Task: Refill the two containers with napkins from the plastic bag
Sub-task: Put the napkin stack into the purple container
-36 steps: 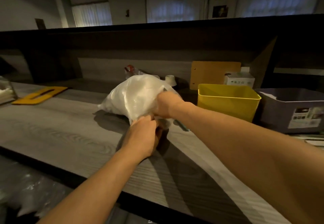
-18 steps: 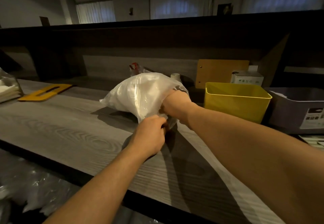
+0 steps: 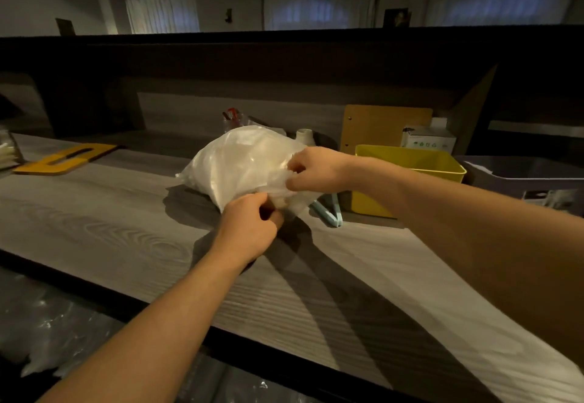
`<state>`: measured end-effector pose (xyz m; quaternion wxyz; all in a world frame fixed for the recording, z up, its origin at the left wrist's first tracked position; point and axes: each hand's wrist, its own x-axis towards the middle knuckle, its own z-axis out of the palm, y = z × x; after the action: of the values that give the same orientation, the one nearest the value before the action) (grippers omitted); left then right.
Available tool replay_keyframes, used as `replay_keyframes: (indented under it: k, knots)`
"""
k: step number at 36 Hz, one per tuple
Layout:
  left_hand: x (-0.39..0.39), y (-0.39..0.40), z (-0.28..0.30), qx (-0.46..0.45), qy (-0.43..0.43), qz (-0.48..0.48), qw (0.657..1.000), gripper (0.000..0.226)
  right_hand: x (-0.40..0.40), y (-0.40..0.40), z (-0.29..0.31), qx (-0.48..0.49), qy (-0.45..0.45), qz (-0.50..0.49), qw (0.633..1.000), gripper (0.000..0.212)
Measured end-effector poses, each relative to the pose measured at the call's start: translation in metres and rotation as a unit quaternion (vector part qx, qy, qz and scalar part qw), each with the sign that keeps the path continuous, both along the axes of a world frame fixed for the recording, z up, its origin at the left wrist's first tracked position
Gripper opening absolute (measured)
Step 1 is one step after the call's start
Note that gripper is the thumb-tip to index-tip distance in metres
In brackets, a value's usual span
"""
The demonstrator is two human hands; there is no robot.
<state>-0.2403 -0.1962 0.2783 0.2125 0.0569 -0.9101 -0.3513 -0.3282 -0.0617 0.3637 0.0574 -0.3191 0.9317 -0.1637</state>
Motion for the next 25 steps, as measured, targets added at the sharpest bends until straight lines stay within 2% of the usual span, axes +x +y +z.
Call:
replay_keyframes:
  k: [2, 5, 7, 8, 10, 13, 16, 18, 20, 25]
  knots:
    - [0.001, 0.000, 0.000, 0.038, 0.022, 0.021, 0.999, 0.014, 0.007, 0.012, -0.003, -0.022, -0.031, 0.009, 0.999, 0.022]
    - [0.004, -0.001, 0.000, 0.072, 0.069, 0.001, 0.995, 0.052, 0.016, 0.028, -0.011, -0.072, -0.125, 0.009, 0.990, 0.026]
    - [0.009, 0.002, 0.001, 0.078, 0.092, -0.046, 0.992, 0.076, 0.024, 0.038, -0.013, -0.108, -0.208, -0.005, 0.972, 0.017]
    - [0.011, 0.004, 0.001, 0.071, 0.101, -0.074, 0.990, 0.076, 0.028, 0.042, -0.014, -0.131, -0.252, -0.020, 0.959, 0.015]
    - [0.017, 0.008, 0.001, 0.043, 0.112, -0.122, 0.985, 0.053, 0.034, 0.051, -0.017, -0.171, -0.318, -0.038, 0.932, 0.028]
    - [0.022, 0.019, 0.002, 0.063, 0.117, -0.155, 0.979, 0.023, 0.041, 0.065, -0.019, -0.208, -0.329, -0.047, 0.920, 0.032]
    - [0.021, 0.033, 0.004, 0.124, 0.090, -0.136, 0.979, 0.004, 0.050, 0.091, -0.018, -0.266, -0.344, -0.061, 0.899, 0.031]
    - [0.019, 0.047, 0.007, 0.183, 0.059, -0.130, 0.973, 0.018, 0.056, 0.115, -0.019, -0.295, -0.363, -0.034, 0.883, 0.033]
    - [0.016, 0.064, 0.009, 0.242, 0.026, -0.127, 0.962, 0.024, 0.062, 0.136, -0.025, -0.308, -0.352, -0.032, 0.883, 0.034]
    - [0.002, 0.115, 0.013, 0.386, -0.100, -0.163, 0.902, 0.020, 0.070, 0.178, -0.042, -0.348, -0.228, -0.137, 0.899, 0.013]
